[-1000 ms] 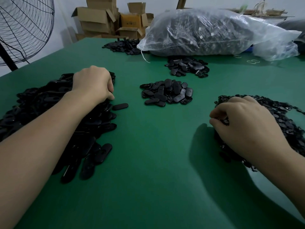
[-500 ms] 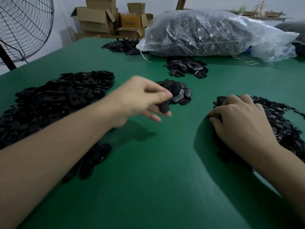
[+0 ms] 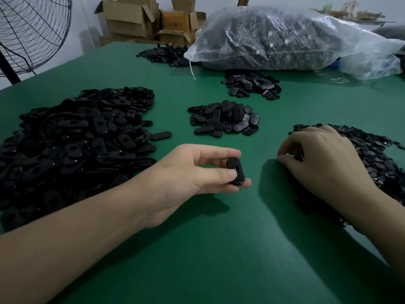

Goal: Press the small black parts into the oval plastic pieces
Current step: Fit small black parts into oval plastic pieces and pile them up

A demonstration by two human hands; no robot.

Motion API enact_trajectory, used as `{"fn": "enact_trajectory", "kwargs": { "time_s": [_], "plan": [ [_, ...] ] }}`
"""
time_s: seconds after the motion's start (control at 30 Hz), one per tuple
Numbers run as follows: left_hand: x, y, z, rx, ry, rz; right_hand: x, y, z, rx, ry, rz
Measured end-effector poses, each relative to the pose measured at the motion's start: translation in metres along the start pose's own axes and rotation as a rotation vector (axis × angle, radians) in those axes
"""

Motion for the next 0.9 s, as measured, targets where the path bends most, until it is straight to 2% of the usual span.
{"fn": "enact_trajectory", "kwargs": {
  "time_s": [0.1,0.17,0.27,0.37,0.6,0.9],
  "plan": [
    [-0.002,0.004,0.002,0.076,-0.048,0.043,-0.006,0.004,0.001,-0.032,-0.095,0.112],
    [-0.001,0.003,0.004,0.129,-0.059,0.051,-0.011,0.011,-0.001,0.043,-0.104,0.380],
    [-0.002,0.000,0.008,0.204,-0.104,0.045,-0.004,0.027,-0.014,0.316,0.144,0.998],
    [-0.004,-0.001,0.011,0.238,-0.145,0.027,0.004,0.033,-0.023,0.507,0.286,1.279],
    [-0.004,0.000,0.012,0.306,-0.147,0.068,0.013,0.036,-0.028,0.624,0.387,1.442],
    [0.000,-0.002,0.009,0.349,-0.095,0.053,0.011,0.039,-0.030,0.633,0.361,1.415]
  ]
}}
Point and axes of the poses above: each hand's wrist, its own z-axis towards the middle knuckle, its own x-axis out of the palm, y = z × x, the point moved 5 cm from there along z, towards the middle knuckle, and after that the axes turned 15 degrees about -y, right-handed, at the moved point
